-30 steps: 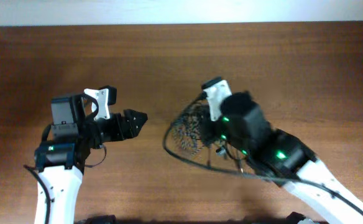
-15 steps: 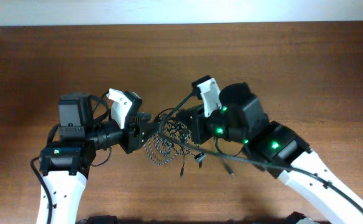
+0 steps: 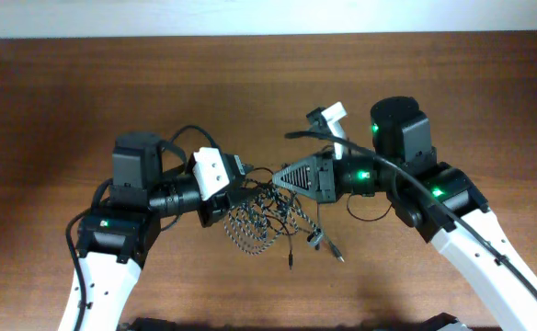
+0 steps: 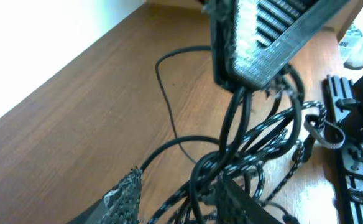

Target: Untangle cables

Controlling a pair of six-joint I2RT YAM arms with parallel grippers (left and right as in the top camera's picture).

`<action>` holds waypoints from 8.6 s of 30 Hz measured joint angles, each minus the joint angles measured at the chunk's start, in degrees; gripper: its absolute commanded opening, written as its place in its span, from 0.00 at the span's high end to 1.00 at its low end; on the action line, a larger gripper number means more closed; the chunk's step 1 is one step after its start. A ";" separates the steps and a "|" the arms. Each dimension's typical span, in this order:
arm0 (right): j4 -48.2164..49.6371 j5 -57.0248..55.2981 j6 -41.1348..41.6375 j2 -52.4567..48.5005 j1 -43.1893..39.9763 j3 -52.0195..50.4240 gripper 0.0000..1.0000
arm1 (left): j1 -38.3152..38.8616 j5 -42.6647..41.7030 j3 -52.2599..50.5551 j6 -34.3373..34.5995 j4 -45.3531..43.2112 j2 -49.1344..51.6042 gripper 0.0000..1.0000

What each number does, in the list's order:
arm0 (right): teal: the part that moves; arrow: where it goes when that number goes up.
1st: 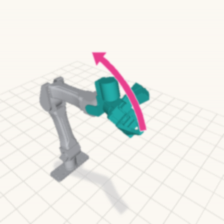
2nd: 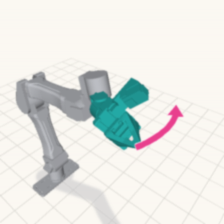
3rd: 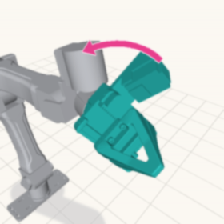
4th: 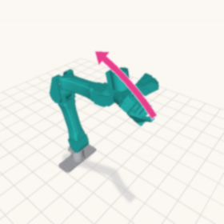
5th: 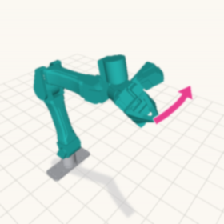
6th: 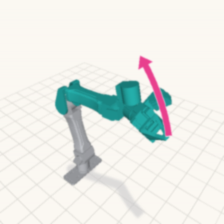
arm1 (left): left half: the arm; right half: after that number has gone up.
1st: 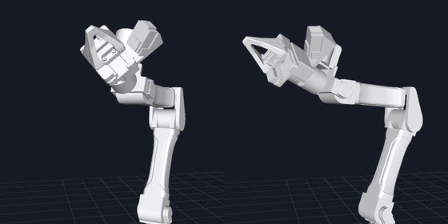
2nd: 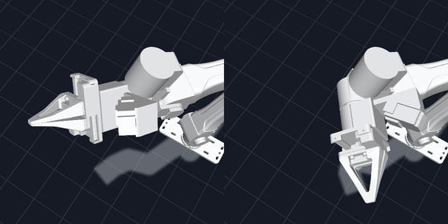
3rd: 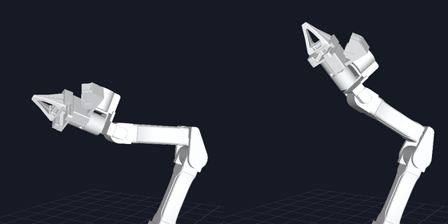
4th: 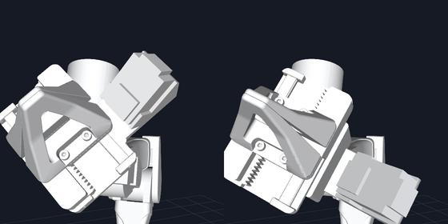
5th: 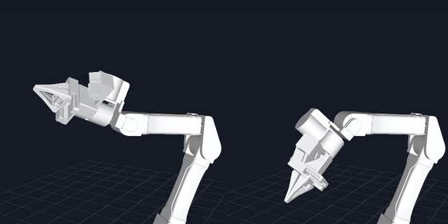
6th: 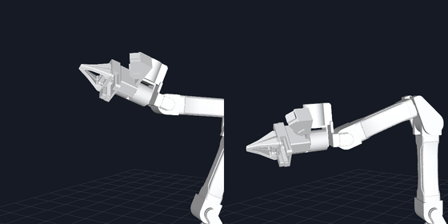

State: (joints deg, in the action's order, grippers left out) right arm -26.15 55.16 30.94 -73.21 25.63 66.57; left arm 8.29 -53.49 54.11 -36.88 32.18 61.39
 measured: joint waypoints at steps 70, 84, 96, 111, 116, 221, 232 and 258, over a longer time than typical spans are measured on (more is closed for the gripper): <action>-9.88 -21.22 -29.66 -7.63 3.30 2.14 0.96 | 4.81 12.87 -0.02 7.43 1.49 3.65 1.00; -10.99 -43.34 -12.81 -7.87 -3.56 2.25 0.72 | 4.81 13.35 -0.02 8.26 8.04 3.87 1.00; -11.26 -8.72 -35.71 -8.00 -3.52 2.25 0.56 | 4.81 13.46 -0.07 12.90 0.87 3.87 1.00; -4.46 -38.99 -18.93 -11.78 2.19 2.27 0.96 | 4.81 9.40 -0.04 16.59 3.04 3.76 0.94; -4.00 -39.74 -11.34 -11.82 -0.57 2.27 0.96 | 4.81 11.08 -0.04 16.74 5.86 3.78 0.50; -17.66 -5.20 -25.09 -12.35 -9.11 3.26 0.66 | -7.89 10.08 -0.35 28.22 -9.90 3.74 1.00; -0.85 -36.06 -29.53 -17.73 7.28 2.95 0.96 | -7.89 -1.18 -0.35 27.63 -10.16 4.52 1.00; -24.63 -28.59 -5.14 -9.29 -43.54 2.69 0.31 | -29.92 -5.62 -0.37 28.09 2.21 4.79 0.99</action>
State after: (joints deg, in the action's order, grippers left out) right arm -50.78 26.57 25.80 -82.50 -17.91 69.25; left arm -21.63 -59.11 53.74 -8.80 34.39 66.17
